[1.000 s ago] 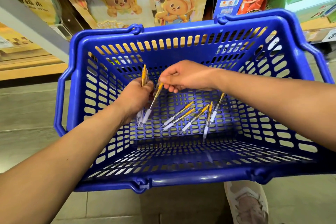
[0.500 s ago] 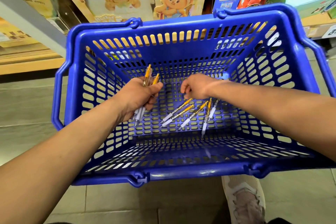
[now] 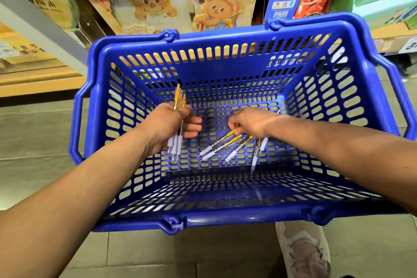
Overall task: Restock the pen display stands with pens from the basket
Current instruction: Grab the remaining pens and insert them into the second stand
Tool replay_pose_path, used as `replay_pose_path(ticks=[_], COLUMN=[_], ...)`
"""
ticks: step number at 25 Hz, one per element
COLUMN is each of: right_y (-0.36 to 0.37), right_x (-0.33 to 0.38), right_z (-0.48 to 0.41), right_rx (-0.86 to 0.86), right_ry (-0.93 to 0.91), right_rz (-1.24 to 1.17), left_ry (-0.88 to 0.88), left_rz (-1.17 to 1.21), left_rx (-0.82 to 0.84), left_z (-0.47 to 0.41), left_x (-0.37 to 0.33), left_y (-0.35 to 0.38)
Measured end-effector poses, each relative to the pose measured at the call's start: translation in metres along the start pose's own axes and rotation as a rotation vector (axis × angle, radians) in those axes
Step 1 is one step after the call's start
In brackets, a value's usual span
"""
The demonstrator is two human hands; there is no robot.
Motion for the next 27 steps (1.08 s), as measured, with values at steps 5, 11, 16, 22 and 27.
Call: replay_pose_path(ticks=[5,11,16,22,27], right_y=[-0.045,-0.056,-0.039,0.005,-0.008], right_x=[0.028,0.061,0.033,0.014,0.013], right_z=[0.014,0.002,0.003,0.002,0.005], right_rx=[-0.008,-0.048,0.038,0.134,0.095], right_ry=[-0.194,-0.253,-0.011,0.07,0.027], right_rz=[-0.719,-1.129,-0.346,0.213,-0.061], left_ry=[0.077,0.039,0.058,0.07,0.044], left_rz=[-0.296,-0.198,-0.246,-0.262,-0.242], left_rx=[-0.069,0.058,0.007,0.056,0.08], left_z=[-0.006,-0.002,0.002,0.006,0.004], left_x=[0.0,0.004,-0.001,-0.003,0.002], left_y=[-0.004,0.01,0.001,-0.005,-0.004])
Point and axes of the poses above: each hand's wrist, its own z-axis away from the middle knuckle, its own y-axis out of the palm, x = y × z, the point moved 6 cm from there along -z, towards the middle knuckle, and after that the axes turned 6 degrees about x, right-handed, at the moved point
